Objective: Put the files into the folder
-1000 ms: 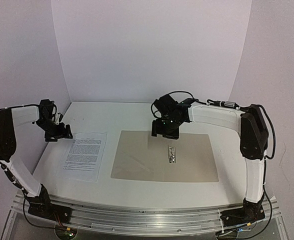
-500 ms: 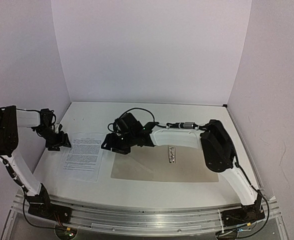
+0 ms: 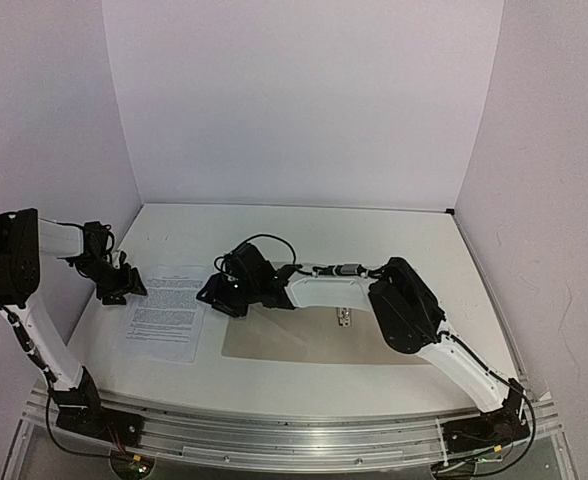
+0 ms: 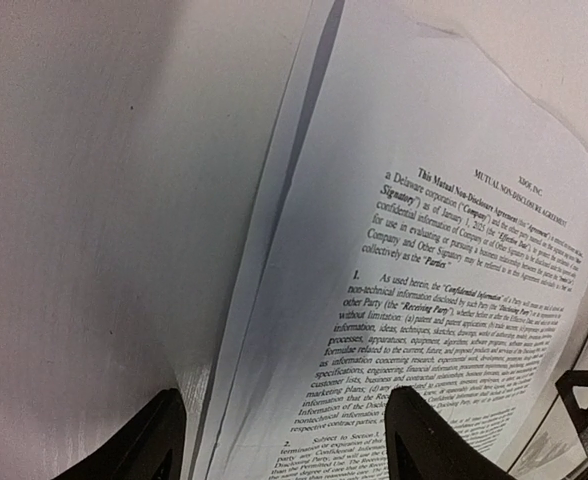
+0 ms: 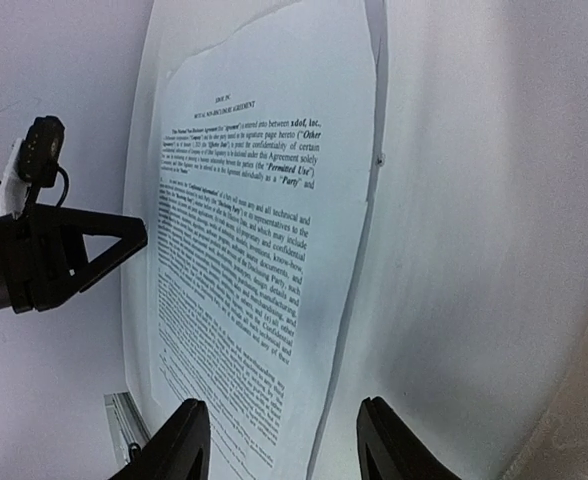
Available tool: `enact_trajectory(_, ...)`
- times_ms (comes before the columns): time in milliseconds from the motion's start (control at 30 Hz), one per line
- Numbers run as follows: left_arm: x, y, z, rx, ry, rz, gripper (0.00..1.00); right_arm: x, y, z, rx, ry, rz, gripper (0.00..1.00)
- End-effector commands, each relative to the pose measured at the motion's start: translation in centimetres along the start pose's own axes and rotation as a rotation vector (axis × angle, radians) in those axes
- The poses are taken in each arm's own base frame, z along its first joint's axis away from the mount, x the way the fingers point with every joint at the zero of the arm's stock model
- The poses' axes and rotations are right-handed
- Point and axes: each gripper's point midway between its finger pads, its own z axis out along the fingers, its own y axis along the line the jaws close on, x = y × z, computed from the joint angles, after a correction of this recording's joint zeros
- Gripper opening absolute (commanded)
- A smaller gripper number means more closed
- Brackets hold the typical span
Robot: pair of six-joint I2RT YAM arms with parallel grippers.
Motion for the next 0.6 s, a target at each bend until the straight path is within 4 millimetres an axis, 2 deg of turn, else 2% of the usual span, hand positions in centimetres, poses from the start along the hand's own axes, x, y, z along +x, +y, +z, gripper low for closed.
enact_trajectory(0,1.0,0.2,0.3,-0.005,0.018,-0.03,0.69,-0.1,0.1,1.8,-0.045,-0.034,0.086,0.51)
enact_trajectory(167,1.0,0.3,0.5,-0.004,0.023,-0.032,0.68,0.9,-0.9,2.8,-0.06,-0.005,0.156,0.51)
enact_trajectory(367,1.0,0.3,0.6,0.002,0.023,-0.031,0.68,1.6,-0.6,3.4,-0.123,0.029,0.231,0.51)
enact_trajectory(567,1.0,0.1,0.6,0.008,0.024,-0.027,0.68,0.9,0.9,2.9,-0.183,0.012,0.246,0.4)
